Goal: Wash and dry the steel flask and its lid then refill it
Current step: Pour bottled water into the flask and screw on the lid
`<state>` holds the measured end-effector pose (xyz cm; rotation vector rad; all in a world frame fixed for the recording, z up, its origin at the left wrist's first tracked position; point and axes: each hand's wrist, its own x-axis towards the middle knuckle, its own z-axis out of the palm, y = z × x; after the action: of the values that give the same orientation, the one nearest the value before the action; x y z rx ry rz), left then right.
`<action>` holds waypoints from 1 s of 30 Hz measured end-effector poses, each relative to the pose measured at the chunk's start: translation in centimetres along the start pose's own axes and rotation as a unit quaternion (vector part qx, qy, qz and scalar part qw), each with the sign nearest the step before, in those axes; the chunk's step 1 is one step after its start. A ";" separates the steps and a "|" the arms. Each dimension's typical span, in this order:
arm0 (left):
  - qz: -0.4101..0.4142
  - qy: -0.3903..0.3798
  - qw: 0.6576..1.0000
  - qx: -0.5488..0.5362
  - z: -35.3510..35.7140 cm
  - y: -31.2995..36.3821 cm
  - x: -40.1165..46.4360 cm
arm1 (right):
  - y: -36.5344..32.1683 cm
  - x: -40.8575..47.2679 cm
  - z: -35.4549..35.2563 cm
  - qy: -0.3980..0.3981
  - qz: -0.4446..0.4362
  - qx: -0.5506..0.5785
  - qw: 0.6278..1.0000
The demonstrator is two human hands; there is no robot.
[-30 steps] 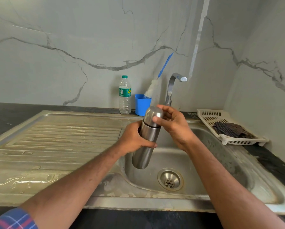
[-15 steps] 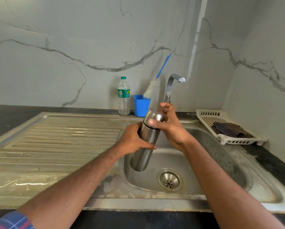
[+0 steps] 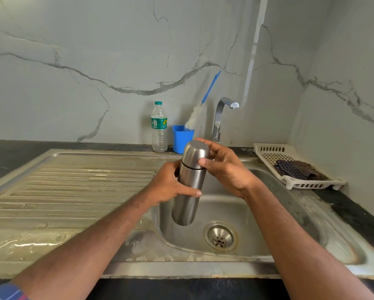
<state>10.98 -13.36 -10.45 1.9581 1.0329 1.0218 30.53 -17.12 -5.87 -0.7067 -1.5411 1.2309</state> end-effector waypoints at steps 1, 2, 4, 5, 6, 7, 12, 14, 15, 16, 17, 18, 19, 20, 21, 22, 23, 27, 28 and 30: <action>-0.003 0.005 1.000 -0.004 0.1 0.0 0.0 | 0.1 0.1 0.2 0.032 -0.014 -0.023 0.999; -0.006 0.012 1.000 -0.009 0.2 0.0 0.0 | 0.3 0.3 0.6 0.073 -0.024 -0.042 0.996; -0.013 0.027 0.999 -0.015 0.3 0.2 0.0 | 0.6 0.5 1.0 0.132 -0.037 -0.072 0.988; -0.014 0.031 0.999 -0.014 0.3 0.3 0.0 | 0.8 0.6 0.8 0.142 -0.039 -0.078 0.986; -0.013 0.031 0.999 -0.010 0.2 0.4 0.0 | 0.8 0.6 0.5 0.139 -0.038 -0.074 0.987; -0.012 0.024 1.000 -0.007 0.0 0.5 0.0 | 0.7 0.5 0.1 0.123 -0.030 -0.061 0.990; 0.005 -0.090 0.996 0.013 -1.1 1.1 -0.4 | -0.5 -0.2 -0.5 -0.048 0.019 0.029 0.998; 0.014 -0.124 0.992 0.025 -0.9 1.7 -0.8 | -0.9 -0.2 -0.2 -0.094 0.026 0.023 0.995; 0.018 -0.134 0.991 0.021 -0.7 1.9 -1.0 | -1.1 -0.2 -0.1 -0.106 0.028 0.018 0.994; 0.023 -0.138 0.990 0.014 -0.6 2.1 -1.1 | -1.4 -0.2 -0.1 -0.113 0.030 0.016 0.993; 0.027 -0.137 0.990 0.008 -0.4 2.3 -1.1 | -1.6 -0.3 -0.1 -0.117 0.032 0.019 0.992; 0.030 -0.135 0.990 0.001 -0.4 2.4 -1.1 | -1.8 -0.4 -0.3 -0.121 0.034 0.022 0.992; 0.031 -0.133 0.991 -0.007 -0.4 2.3 -1.0 | -2.0 -0.4 -0.5 -0.126 0.038 0.025 0.991; 0.029 -0.132 0.991 -0.015 -0.5 2.3 -0.9 | -2.1 -0.5 -0.8 -0.130 0.042 0.028 0.990; 0.027 -0.130 0.991 -0.021 -0.5 2.3 -0.9 | -2.1 -0.5 -1.0 -0.132 0.045 0.029 0.990; 0.026 -0.129 0.991 -0.024 -0.5 2.3 -0.8 | -2.1 -0.5 -1.1 -0.131 0.046 0.029 0.990; 0.027 -0.127 0.991 -0.027 -0.5 2.2 -0.8 | -2.1 -0.5 -1.0 -0.123 0.044 0.031 0.991; 0.030 -0.078 0.995 -0.047 0.2 2.2 -0.7 | -1.7 -0.1 -0.1 -0.044 0.006 0.020 0.999; 0.033 -0.062 0.996 -0.047 0.4 2.2 -0.5 | -1.6 0.0 0.1 -0.023 -0.003 0.009 1.000; 0.036 -0.033 0.998 -0.044 0.8 2.1 -0.3 | -1.6 0.4 0.4 0.008 -0.022 -0.017 1.000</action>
<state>12.30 -14.73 -9.15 1.9547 0.8725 1.0175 30.23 -17.44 -4.21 -0.6987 -1.5597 1.1657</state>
